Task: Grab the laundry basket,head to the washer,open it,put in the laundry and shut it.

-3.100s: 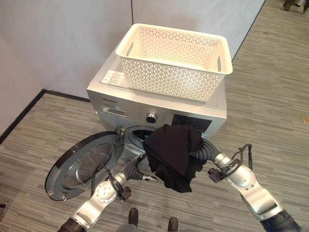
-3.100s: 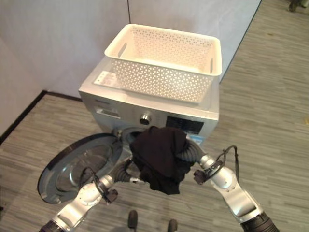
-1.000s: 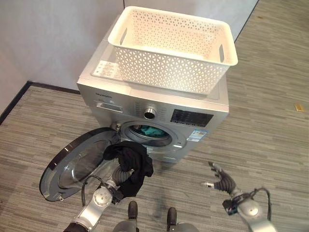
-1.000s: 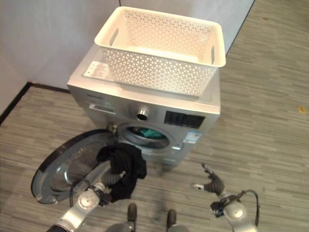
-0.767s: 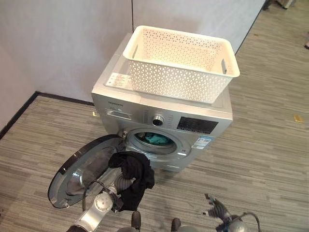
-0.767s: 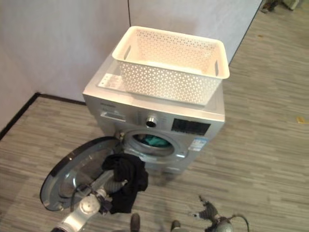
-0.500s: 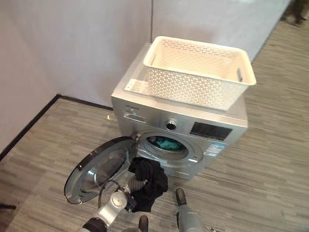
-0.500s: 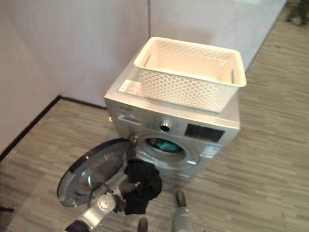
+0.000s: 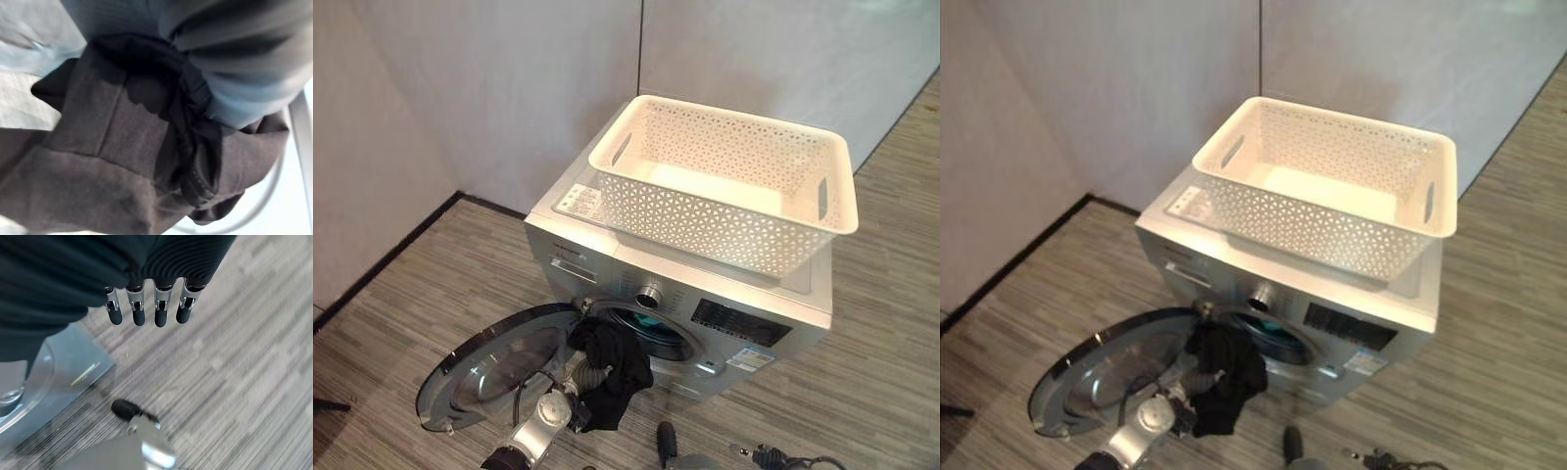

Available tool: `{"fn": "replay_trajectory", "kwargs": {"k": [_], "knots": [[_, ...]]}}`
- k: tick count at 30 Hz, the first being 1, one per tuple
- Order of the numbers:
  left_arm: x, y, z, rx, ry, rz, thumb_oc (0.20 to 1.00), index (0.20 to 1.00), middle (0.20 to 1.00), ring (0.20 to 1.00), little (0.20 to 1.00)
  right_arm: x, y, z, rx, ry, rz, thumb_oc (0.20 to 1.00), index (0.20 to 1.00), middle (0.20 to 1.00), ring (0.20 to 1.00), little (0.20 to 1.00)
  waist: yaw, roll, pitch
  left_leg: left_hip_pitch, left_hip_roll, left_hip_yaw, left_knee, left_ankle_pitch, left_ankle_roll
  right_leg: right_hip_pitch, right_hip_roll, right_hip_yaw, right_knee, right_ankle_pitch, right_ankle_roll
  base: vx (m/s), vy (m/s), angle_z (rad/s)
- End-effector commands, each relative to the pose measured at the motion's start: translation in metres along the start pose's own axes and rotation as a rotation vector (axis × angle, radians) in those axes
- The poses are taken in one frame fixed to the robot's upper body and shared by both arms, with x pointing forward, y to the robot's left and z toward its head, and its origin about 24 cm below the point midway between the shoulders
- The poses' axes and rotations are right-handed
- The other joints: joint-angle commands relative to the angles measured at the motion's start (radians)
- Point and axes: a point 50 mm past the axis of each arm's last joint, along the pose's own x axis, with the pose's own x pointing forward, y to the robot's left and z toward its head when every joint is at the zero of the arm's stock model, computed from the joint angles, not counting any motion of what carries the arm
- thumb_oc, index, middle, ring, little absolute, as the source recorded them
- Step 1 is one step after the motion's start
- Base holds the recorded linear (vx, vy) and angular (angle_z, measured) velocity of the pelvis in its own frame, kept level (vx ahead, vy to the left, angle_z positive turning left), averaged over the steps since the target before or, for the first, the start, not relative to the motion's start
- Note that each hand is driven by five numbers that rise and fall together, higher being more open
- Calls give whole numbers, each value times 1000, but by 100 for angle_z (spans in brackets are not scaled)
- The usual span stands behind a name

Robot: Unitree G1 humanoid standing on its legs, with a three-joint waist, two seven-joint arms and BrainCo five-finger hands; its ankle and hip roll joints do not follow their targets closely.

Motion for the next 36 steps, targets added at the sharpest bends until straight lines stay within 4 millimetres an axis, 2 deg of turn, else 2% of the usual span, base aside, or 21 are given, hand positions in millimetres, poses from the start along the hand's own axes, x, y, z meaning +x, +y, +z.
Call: {"fn": "replay_trajectory", "kwargs": {"k": [1, 5, 8, 12, 13, 14, 15, 17, 18, 19, 20, 21, 23, 24, 26, 27, 28, 29, 33, 34, 36], "knots": [[5, 6, 36, 8, -171, -28, 200, 200, 200, 200, 200, -4, 9, -44, 70, 168, 20, 1000, 1000, 1000, 1000, 1000, 21, -31, 4, 8, -43, 43, 5, -87, 46, -73, -110, 20, 55, -50, 109, 30, -30, 12], [8, 2, 45, -19, -201, -42, 200, 200, 200, 200, 200, -6, 10, -54, 194, 221, 4, 1000, 1000, 1000, 1000, 1000, 11, -15, 25, -8, -44, 63, 5, -85, 43, -86, -110, 25, 44, -41, 109, -20, -3, -4], [12, 4, 61, -42, -249, -33, 200, 200, 200, 200, 200, -6, 4, -52, 273, 223, -27, 1000, 1000, 1000, 1000, 1000, -5, 0, 59, -31, -48, 82, 5, -80, 41, -119, -114, 31, 49, -35, 110, -117, 38, -27], [21, 13, 95, -96, -345, 19, 200, 200, 200, 200, 200, -1, -13, -27, 405, 137, -89, 1000, 1000, 1000, 1000, 1000, -32, 16, 132, -91, -53, 105, 5, -60, 33, -205, -125, 41, 77, -29, 108, -145, 32, -14], [22, 13, 95, -97, -346, 20, 200, 200, 200, 200, 200, -1, -13, -26, 405, 136, -90, 1000, 1000, 1000, 1000, 1000, -32, 16, 131, -94, -53, 105, 5, -59, 33, -209, -126, 42, 80, -30, 108, -260, -8, 3], [28, 27, 129, -141, -442, 87, 200, 200, 200, 200, 200, 2, -23, 7, 379, 17, -108, 1000, 1000, 1000, 1000, 1000, -48, 11, 189, -158, -51, 119, 7, -35, 25, -293, -128, 57, 128, -34, 102, -192, -14, 1], [28, 27, 130, -141, -443, 88, 200, 200, 200, 200, 200, 2, -23, 7, 380, 16, -108, 1000, 1000, 1000, 1000, 1000, -48, 11, 188, -160, -52, 120, 7, -35, 25, -297, -129, 58, 130, -35, 102, -259, -30, 0], [33, 34, 154, -143, -494, 128, 200, 200, 200, 200, 200, 2, -27, 31, 334, -67, -114, 1000, 1000, 1000, 1000, 1000, -59, -8, 225, -233, -53, 129, 61, -36, 17, -349, -132, 63, 161, -37, 96, -137, -55, 5], [33, 34, 154, -143, -495, 129, 200, 200, 200, 200, 200, 2, -27, 32, 334, -68, -114, 1000, 1000, 1000, 1000, 1000, -60, -9, 223, -239, -55, 128, 65, -38, 17, -353, -134, 63, 163, -38, 96, -126, -74, 5], [35, 39, 164, -148, -516, 151, 200, 200, 200, 200, 200, 1, -28, 43, 317, -111, -114, 1000, 1000, 1000, 1000, 1000, -66, -20, 237, -274, -56, 132, 93, -40, 13, -374, -135, 63, 171, -37, 94, -156, -127, 0], [37, 49, 184, -138, -554, 194, 200, 200, 200, 200, 200, -2, -32, 66, 296, -200, -121, 1000, 1000, 1000, 1000, 1000, -80, -38, 256, -351, -60, 133, 147, -44, 5, -422, -139, 61, 182, -32, 91, -206, -173, 3], [38, 54, 192, -134, -565, 218, 200, 200, 200, 200, 200, -5, -34, 81, 289, -262, -126, 1000, 1000, 1000, 1000, 1000, -86, -48, 267, -379, -60, 134, 162, -44, 1, -442, -136, 60, 183, -30, 89, -149, -137, 13], [38, 60, 197, -132, -570, 237, 200, 200, 200, 200, 200, -8, -36, 92, 282, -309, -125, 1000, 1000, 1000, 1000, 1000, -90, -55, 270, -398, -57, 135, 171, -44, -2, -455, -135, 60, 184, -29, 88, -82, -102, 12], [37, 73, 211, -131, -599, 286, 200, 200, 200, 200, 200, -17, -37, 117, 266, -434, -122, 1000, 1000, 1000, 1000, 1000, -100, -71, 289, -435, -48, 137, 189, -46, -11, -490, -127, 57, 194, -31, 83, -123, -165, 1], [34, 85, 221, -120, -617, 336, 200, 200, 200, 200, 200, -27, -37, 135, 271, -535, -119, 1000, 1000, 1000, 1000, 1000, -116, -90, 302, -471, -43, 138, 200, -41, -17, -523, -124, 55, 199, -28, 81, -95, -113, -1], [34, 85, 221, -120, -617, 336, 200, 200, 200, 200, 200, -27, -37, 135, 271, -535, -119, 1000, 1000, 1000, 1000, 1000, -116, -90, 301, -473, -43, 138, 201, -41, -18, -525, -124, 55, 200, -29, 81, -70, -121, 7], [31, 102, 232, -113, -637, 403, 200, 200, 200, 200, 200, -39, -36, 153, 266, -642, -115, 1000, 1000, 1000, 1000, 1000, -128, -110, 317, -497, -29, 141, 213, -47, -25, -554, -111, 51, 211, -33, 78, -68, -127, 5], [28, 111, 237, -110, -648, 436, 200, 200, 200, 200, 200, -46, -36, 160, 263, -691, -116, 1000, 1000, 1000, 1000, 1000, -134, -119, 324, -512, -24, 141, 219, -49, -28, -573, -105, 48, 217, -33, 78, -78, -163, 5], [13, 138, 269, -121, -739, 558, 200, 200, 200, 200, 200, -64, -36, 179, 249, -822, -123, 1000, 1000, 1000, 1000, 1000, -159, -146, 346, -576, -10, 139, 248, -57, -36, -642, -85, 44, 238, -38, 74, -48, -105, 0], [13, 138, 270, -121, -739, 558, 200, 200, 200, 200, 200, -64, -36, 179, 249, -822, -123, 1000, 1000, 1000, 1000, 1000, -159, -146, 345, -577, -10, 139, 249, -57, -36, -643, -85, 44, 238, -38, 74, -27, -57, 2], [-3, 160, 302, -120, -808, 659, 200, 200, 200, 200, 200, -77, -34, 194, 232, -914, -115, 1000, 1000, 1000, 1000, 1000, -185, -168, 345, -604, 8, 145, 244, -58, -39, -686, -68, 45, 237, -32, 78, -23, -74, -1]]}}
